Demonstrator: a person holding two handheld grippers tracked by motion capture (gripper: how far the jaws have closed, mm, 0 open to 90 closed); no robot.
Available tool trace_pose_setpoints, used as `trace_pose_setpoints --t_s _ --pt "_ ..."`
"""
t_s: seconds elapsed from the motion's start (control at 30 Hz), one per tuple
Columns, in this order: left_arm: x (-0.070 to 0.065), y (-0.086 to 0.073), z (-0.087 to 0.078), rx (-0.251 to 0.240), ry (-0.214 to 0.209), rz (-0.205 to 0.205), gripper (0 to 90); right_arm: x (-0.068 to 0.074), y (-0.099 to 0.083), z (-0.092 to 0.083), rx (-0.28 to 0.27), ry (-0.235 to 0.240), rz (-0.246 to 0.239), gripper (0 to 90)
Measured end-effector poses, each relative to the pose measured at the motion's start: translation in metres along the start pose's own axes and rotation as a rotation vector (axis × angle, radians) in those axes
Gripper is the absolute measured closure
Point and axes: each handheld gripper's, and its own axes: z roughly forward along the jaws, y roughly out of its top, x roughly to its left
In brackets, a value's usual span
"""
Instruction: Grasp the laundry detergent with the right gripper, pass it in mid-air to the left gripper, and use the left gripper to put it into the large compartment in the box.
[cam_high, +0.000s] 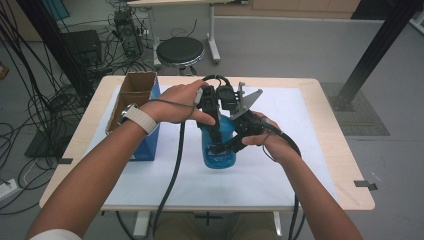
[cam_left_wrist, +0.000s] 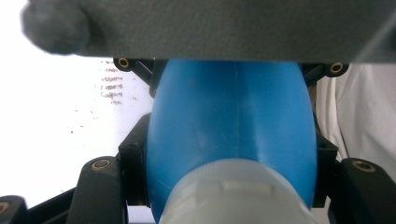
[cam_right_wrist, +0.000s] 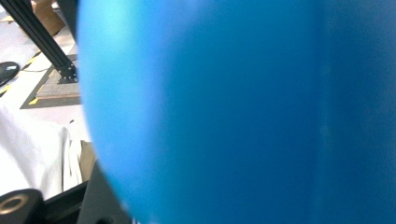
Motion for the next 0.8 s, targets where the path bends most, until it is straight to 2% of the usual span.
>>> trace_pose_setpoints --t_s 0.43,0.63,0.7,0.8 --pt "-0.001 0.001 -0.001 0.001 0.006 0.002 37.8 0.001 0.000 -0.001 0.001 -0.002 -0.008 42.9" --pt "-0.004 0.003 -0.003 0.010 0.029 -0.001 37.9 0.001 0.001 -0.002 -0.002 -0.005 -0.024 42.3" --pt "-0.003 0.003 -0.003 0.022 0.035 -0.007 37.9 0.000 -0.001 -0.004 -0.010 0.002 -0.029 34.3" --pt "-0.001 0.002 -0.003 0.034 0.055 -0.020 37.9 -0.001 -0.005 -0.012 -0.018 -0.013 -0.016 24.4"
